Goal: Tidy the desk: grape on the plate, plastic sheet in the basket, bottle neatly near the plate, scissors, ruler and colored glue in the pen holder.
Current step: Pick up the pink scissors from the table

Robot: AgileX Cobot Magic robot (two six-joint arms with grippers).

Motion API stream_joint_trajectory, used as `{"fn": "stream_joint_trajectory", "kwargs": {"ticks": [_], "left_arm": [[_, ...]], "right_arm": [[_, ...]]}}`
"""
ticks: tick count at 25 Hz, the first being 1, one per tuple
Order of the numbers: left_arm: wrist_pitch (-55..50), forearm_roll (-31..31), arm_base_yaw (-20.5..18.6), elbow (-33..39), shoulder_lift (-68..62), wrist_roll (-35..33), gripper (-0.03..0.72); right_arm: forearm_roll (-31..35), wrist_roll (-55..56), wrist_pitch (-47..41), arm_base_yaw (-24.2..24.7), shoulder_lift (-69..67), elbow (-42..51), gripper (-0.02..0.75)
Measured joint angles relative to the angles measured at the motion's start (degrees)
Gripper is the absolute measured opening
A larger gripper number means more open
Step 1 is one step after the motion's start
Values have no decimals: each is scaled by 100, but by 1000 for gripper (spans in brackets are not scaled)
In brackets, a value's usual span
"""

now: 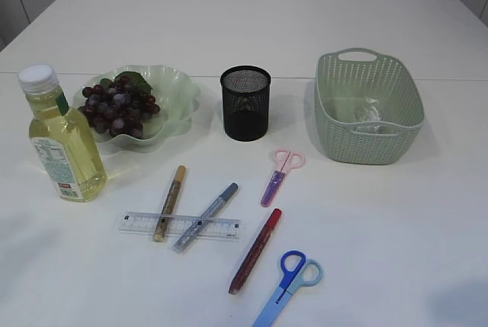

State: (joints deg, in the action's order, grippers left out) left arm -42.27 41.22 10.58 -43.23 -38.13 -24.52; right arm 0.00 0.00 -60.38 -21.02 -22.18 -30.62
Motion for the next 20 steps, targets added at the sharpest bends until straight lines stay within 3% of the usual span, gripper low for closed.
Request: {"fn": "stream_joint_trajectory", "kwargs": {"ticks": [10,20], "left_arm": [[-374,76,0,-9,0,-187,446],[-509,248,0,-9,0,-275,443]], "right_arm": [[-212,835,-859,0,0,-811,582],[-397,1350,-1179,0,-855,-1676,487]]}}
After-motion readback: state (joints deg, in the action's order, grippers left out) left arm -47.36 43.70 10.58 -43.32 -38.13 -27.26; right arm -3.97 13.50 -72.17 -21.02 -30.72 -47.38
